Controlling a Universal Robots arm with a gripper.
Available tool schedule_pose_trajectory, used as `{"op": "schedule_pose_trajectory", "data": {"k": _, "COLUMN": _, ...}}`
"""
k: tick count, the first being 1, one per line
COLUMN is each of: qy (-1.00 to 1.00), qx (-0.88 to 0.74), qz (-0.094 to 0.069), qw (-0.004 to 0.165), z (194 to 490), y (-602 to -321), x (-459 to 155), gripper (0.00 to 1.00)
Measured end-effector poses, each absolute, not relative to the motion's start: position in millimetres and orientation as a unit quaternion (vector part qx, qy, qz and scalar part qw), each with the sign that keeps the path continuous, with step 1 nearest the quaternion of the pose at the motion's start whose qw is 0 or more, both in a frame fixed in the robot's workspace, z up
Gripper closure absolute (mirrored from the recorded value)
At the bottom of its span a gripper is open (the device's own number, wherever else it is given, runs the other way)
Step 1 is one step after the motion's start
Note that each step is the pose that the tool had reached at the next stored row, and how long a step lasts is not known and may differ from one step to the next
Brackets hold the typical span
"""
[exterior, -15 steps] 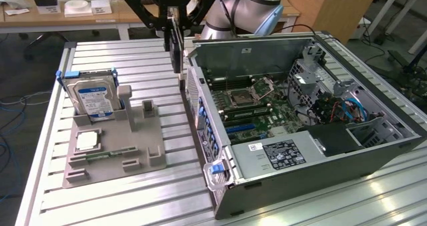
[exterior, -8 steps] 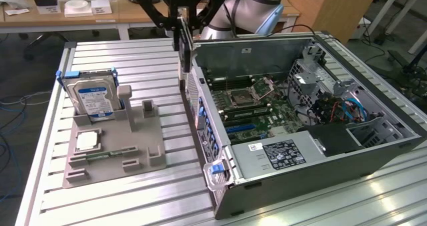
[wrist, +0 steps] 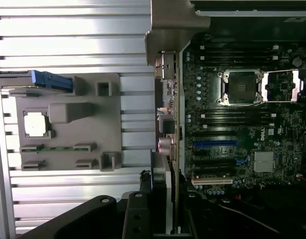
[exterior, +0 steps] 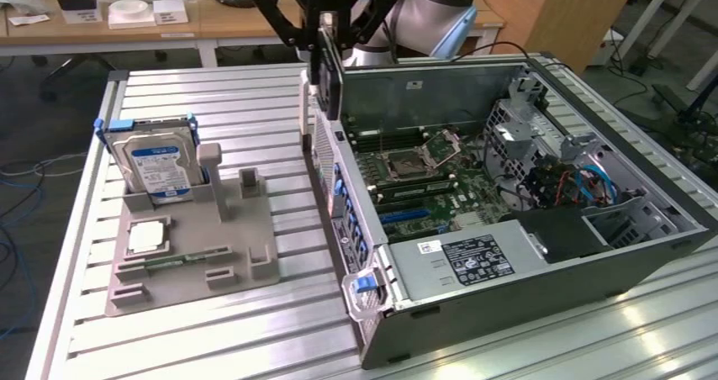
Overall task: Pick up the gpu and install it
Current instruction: 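Pick up the gpu and move the gpu toward the slot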
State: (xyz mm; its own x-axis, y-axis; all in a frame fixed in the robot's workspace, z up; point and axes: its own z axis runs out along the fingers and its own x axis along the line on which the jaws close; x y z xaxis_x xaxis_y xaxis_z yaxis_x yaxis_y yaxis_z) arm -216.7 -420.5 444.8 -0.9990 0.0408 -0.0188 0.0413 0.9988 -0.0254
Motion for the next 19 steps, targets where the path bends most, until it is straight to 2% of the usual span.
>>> {"op": "schedule_pose_trajectory", "data": {"k": 19, "qy": 1.000, "qx": 0.021, "qz": -0.013, "qw": 0.009, "z": 444, "y": -420, "x": -201, "gripper": 0.72}}
